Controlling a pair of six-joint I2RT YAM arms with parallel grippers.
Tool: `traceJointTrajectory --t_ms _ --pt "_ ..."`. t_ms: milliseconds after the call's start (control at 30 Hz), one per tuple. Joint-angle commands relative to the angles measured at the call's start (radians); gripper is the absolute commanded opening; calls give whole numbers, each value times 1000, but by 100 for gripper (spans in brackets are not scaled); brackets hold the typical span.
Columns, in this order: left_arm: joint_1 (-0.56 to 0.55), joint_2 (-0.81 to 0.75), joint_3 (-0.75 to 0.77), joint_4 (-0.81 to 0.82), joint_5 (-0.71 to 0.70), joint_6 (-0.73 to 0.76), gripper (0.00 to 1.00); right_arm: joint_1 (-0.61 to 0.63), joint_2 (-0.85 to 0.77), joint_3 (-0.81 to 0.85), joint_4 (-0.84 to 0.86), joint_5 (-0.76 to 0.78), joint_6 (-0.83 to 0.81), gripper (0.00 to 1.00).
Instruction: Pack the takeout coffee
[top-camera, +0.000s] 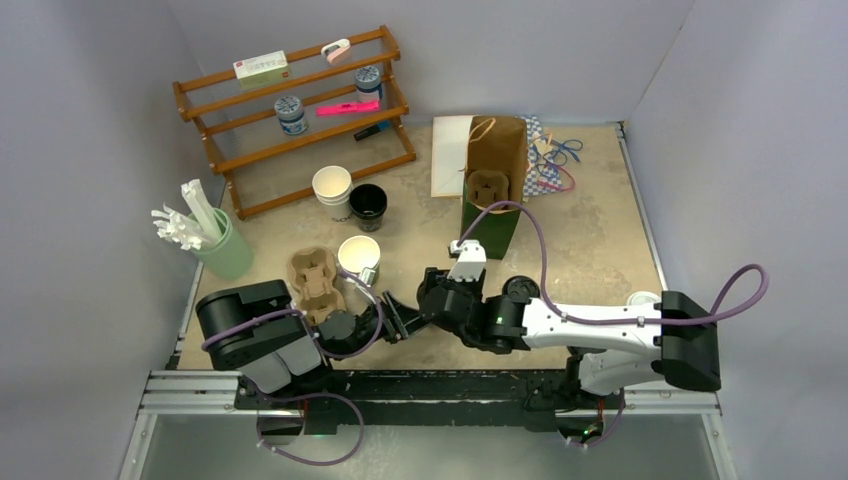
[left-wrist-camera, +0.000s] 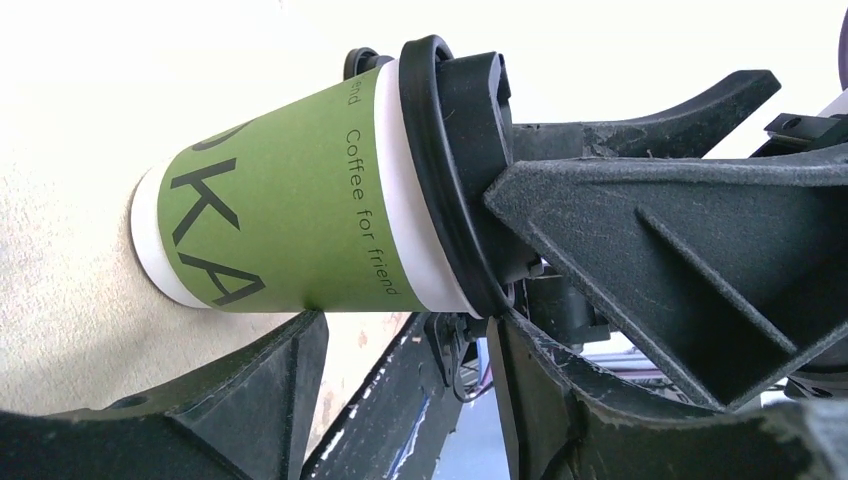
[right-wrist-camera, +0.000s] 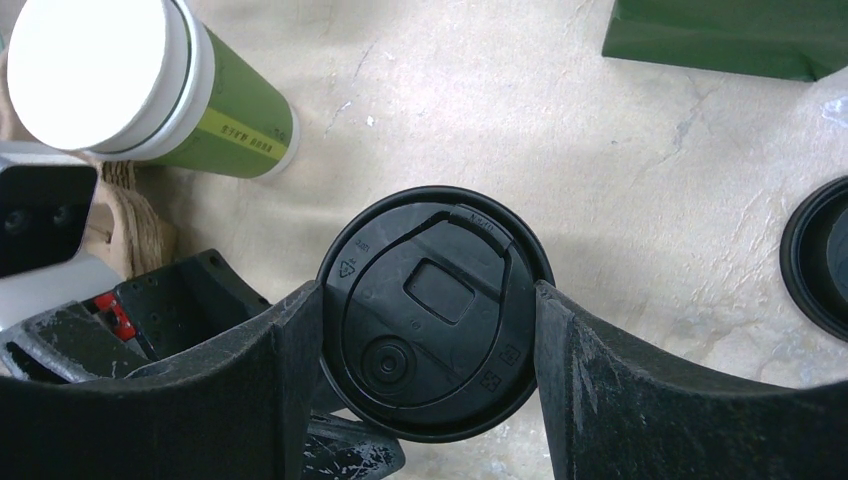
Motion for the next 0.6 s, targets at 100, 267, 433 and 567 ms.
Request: traceJointTrajectory --t_ms 100,267,433,567 --pt "11 -60 -4 234 -173 -9 63 27 108 -5 -291 -156 250 51" --pt "24 -136 -11 144 -193 3 62 5 159 75 -331 -103 239 51" --pt "66 -236 -31 30 -167 5 64 -1 167 95 -297 -124 179 50" --pt "68 -304 -20 -58 -173 11 65 -1 178 101 -297 -133 180 49"
